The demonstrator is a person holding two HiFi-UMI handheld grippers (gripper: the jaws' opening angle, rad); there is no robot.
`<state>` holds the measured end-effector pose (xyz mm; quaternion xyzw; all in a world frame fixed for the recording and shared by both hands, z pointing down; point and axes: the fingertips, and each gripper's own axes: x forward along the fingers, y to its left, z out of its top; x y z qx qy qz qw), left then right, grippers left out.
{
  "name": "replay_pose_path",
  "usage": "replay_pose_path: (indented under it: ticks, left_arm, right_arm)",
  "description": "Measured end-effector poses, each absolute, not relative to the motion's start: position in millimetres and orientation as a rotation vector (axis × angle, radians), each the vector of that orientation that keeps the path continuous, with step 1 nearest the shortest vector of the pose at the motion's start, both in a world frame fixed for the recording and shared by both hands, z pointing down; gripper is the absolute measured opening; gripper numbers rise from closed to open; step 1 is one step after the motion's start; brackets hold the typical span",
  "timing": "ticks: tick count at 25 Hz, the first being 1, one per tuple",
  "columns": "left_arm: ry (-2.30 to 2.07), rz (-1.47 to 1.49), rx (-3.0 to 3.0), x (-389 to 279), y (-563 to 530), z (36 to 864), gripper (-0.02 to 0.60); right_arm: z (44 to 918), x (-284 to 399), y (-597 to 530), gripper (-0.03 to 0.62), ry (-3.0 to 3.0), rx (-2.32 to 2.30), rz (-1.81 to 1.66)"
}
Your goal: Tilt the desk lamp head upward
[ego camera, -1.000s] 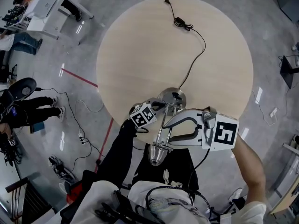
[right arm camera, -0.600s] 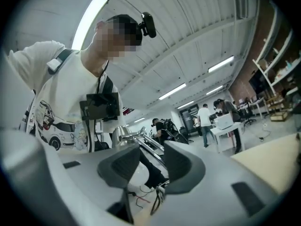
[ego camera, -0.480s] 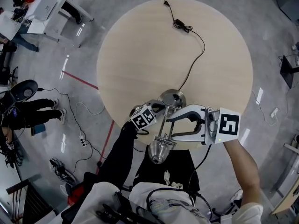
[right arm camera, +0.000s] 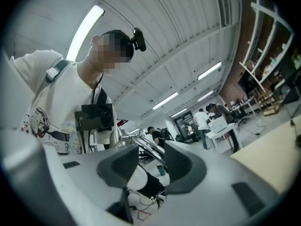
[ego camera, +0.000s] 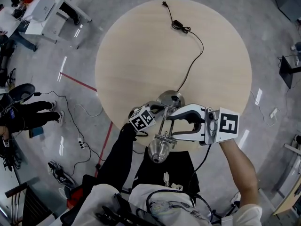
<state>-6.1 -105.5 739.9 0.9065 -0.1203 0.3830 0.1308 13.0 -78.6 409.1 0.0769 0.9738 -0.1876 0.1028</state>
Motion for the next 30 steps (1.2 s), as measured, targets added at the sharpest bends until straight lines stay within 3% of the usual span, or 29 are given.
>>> replay_pose_path:
  ticks: [16,25,29,30]
  left_arm:
    - [-0.342,1.115,2.635,-4,-104,739,0.003]
    - [-0.312,1.197,2.672,-8,-106,744,0.003]
    - [-0.540,1.117,2.624,-29,-123,729,0.003]
    - [-0.632,1.050,2.610,-38,-131,716,0.003]
  right_arm:
    - [408,13,-75,0.152,3.020,0.202,-0.407]
    - [414,56,-99,0.150,3.186,-0.250,-0.281]
    - [417,81,-103,0.148,3.161,-0.563,-0.232]
    - [417,85,-103,0.116,3.151,-0.650,-0.218]
